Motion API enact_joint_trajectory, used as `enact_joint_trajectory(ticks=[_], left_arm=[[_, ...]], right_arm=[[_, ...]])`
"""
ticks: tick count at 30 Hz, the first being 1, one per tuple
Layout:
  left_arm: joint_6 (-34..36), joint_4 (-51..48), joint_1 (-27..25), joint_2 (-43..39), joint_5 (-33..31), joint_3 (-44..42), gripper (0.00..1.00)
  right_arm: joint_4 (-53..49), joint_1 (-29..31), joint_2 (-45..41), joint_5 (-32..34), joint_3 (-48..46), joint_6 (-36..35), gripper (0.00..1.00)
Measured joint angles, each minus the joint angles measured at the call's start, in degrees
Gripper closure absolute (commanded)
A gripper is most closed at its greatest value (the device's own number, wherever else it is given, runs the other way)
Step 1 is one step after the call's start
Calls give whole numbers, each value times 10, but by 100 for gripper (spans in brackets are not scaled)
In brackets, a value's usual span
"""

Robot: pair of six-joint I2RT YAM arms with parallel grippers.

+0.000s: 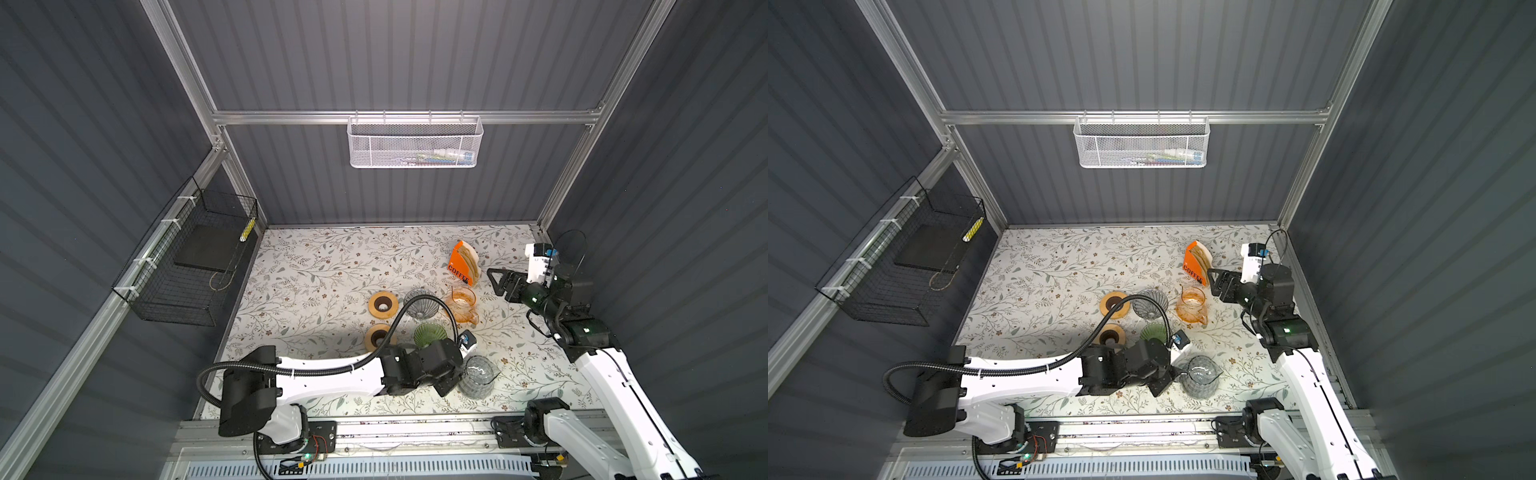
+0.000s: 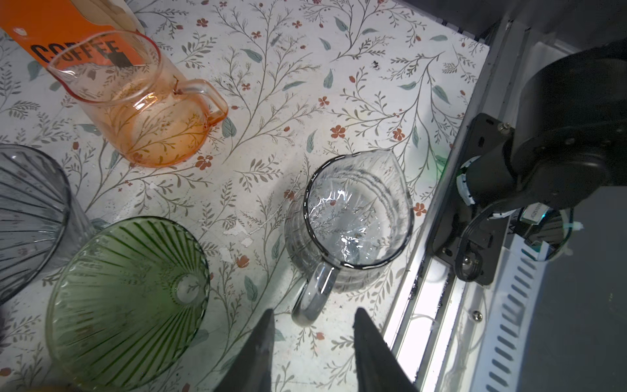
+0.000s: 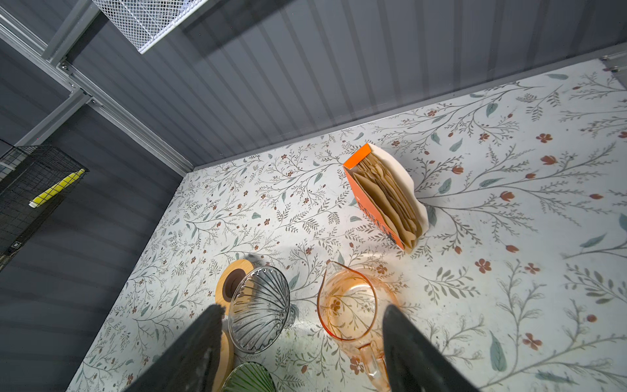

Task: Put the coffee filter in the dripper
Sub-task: 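Withdraw the left gripper and move it over the nearer bamboo stand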

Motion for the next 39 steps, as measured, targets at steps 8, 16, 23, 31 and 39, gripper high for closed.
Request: enact_joint_trajectory(ticks=[8, 16, 23, 31, 39], left_arm=[[-51, -80, 2, -22, -64, 40, 63], [-155, -146, 104, -148, -72, -1, 66], [-215, -177, 216, -198, -49, -52, 54], [-251, -178, 292, -166, 9, -98, 50], [-275, -154, 342, -155, 57, -134, 30]], right_arm=[[-14, 0, 4, 7, 1, -5, 26], [-17, 0, 31, 7, 11, -8, 26], [-12, 0, 59, -1, 22, -9, 26], [-10, 0, 75, -2, 28, -16, 25], [-13, 0, 82, 2, 30, -25, 25]])
